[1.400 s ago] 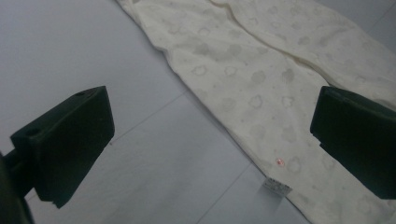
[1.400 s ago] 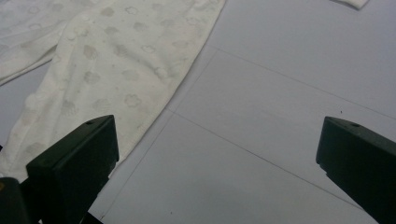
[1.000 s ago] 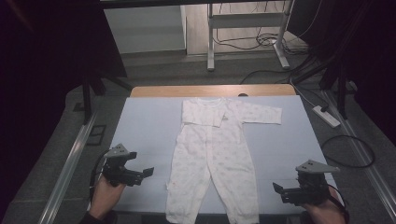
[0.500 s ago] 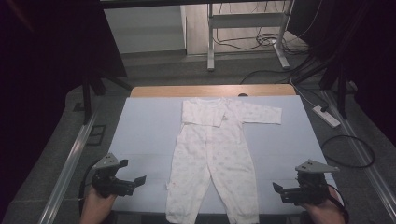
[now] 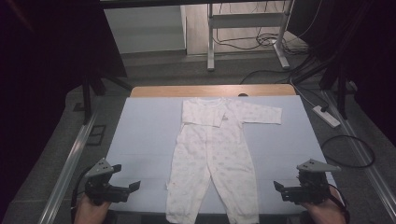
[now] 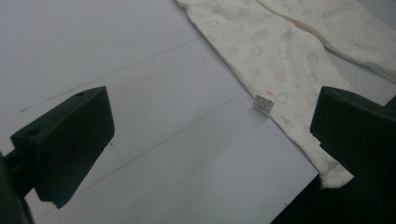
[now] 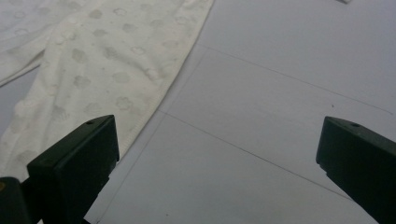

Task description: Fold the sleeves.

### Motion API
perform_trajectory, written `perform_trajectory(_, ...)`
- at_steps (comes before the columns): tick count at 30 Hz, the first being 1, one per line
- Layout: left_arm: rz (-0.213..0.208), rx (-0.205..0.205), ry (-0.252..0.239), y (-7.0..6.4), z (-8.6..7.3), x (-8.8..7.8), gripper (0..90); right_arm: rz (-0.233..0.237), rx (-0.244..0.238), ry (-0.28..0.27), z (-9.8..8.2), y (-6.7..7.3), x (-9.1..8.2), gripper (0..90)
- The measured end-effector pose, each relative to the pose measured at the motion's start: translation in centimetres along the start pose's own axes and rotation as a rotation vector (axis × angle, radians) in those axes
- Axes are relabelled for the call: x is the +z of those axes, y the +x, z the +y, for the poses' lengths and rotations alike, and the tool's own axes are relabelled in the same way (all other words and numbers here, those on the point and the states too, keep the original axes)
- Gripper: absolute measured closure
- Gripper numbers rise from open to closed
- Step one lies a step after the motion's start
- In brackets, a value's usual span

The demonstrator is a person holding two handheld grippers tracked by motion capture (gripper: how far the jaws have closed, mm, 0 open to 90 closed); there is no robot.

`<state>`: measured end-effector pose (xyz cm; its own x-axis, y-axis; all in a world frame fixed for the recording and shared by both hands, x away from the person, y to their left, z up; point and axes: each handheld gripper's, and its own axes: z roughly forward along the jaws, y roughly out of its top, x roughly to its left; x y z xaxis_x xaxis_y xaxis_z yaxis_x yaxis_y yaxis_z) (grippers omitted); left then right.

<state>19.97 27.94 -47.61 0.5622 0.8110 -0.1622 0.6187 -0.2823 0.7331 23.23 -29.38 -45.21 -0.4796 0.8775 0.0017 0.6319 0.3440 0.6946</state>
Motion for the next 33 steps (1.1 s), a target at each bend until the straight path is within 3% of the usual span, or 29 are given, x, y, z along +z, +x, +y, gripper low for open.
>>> perform_trajectory(6, 0.000, 0.012, 0.023, -0.1, 0.1, 0.3, 0.0, 0.008, 0.041, 0.005, 0.0, -0.3, 0.0, 0.0)
perform_trajectory(23, 0.005, 0.017, 0.024, 0.0, 0.2, 0.4, 0.0, 0.043, -0.020, -0.027, 1.9, -0.6, 0.9, 0.0)
perform_trajectory(33, -0.004, -0.003, 0.033, 0.2, 0.2, 0.5, 0.1, 0.124, -0.010, -0.036, 4.1, -1.8, 1.8, 0.0)
